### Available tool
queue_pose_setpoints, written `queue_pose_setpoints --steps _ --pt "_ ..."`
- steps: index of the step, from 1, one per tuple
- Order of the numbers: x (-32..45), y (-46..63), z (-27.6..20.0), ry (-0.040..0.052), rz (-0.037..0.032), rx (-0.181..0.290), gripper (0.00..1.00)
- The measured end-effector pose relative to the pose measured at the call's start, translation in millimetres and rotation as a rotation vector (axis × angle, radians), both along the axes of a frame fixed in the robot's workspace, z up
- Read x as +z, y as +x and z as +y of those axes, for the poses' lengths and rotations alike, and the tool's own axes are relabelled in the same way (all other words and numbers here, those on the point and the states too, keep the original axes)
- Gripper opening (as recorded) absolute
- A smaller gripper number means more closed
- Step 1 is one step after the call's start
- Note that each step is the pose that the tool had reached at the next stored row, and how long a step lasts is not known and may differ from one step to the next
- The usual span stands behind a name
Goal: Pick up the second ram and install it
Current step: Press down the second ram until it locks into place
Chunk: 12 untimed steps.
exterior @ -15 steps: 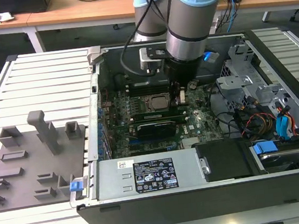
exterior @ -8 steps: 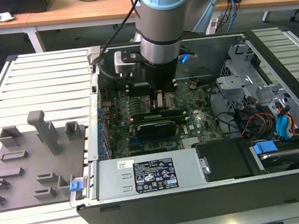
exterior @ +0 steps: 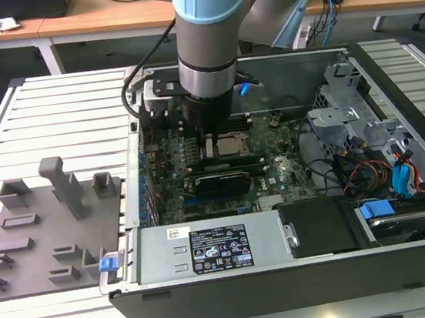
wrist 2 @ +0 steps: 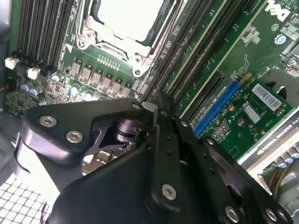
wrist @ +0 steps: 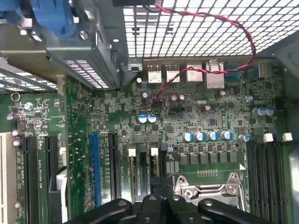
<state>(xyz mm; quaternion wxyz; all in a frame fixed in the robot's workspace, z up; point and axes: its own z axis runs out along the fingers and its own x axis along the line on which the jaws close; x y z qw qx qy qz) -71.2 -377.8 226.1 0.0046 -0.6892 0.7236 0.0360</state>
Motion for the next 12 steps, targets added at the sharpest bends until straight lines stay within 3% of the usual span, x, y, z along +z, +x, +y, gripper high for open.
queue_pose_setpoints --steps 2,4,7,10,12 --pt "5.9 1.3 0.2 0.0011 -0.0003 0.000 0.11" --pt "6.3 7.2 0.0 0.0008 0.0023 0.000 0.11" --pt "7.7 32.2 0.0 0.0007 0.0159 0.000 0.11" --pt "20.7 35.5 0.0 0.0009 0.0164 0.000 0.11" --pt "37.0 36.3 0.0 0.0009 0.0167 0.000 0.11"
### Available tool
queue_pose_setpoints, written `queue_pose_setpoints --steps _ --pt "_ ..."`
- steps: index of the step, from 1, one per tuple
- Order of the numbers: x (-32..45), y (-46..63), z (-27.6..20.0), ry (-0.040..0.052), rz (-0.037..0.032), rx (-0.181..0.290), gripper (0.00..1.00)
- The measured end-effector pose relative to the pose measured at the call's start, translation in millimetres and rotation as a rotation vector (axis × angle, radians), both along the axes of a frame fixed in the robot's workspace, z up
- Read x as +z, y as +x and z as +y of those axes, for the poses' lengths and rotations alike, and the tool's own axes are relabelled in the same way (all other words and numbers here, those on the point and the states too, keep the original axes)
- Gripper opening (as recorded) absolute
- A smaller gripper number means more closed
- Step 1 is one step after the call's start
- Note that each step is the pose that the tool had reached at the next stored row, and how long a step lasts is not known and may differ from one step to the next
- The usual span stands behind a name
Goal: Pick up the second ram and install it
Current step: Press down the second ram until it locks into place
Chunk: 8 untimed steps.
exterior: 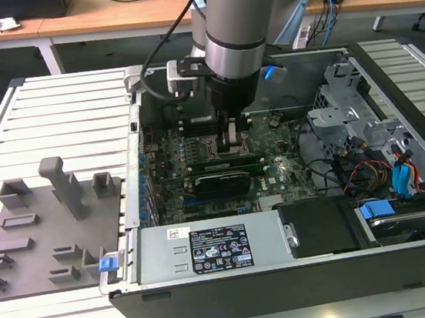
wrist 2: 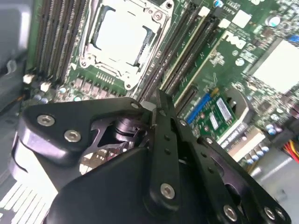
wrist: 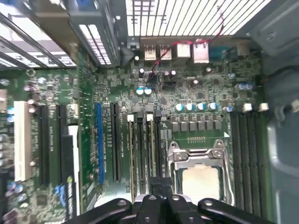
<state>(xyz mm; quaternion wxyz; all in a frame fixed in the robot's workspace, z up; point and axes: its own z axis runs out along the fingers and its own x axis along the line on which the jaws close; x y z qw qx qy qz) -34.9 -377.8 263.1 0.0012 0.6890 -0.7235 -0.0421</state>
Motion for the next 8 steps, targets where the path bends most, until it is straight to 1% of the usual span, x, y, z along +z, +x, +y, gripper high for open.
queue_pose_setpoints --steps 1,2,8 --pt "4.7 0.3 0.0 0.0002 0.0001 0.000 0.11" --pt "6.9 0.3 0.0 0.0001 0.0002 0.000 0.11" --pt "7.0 0.4 0.0 0.0001 0.0002 0.000 0.11"
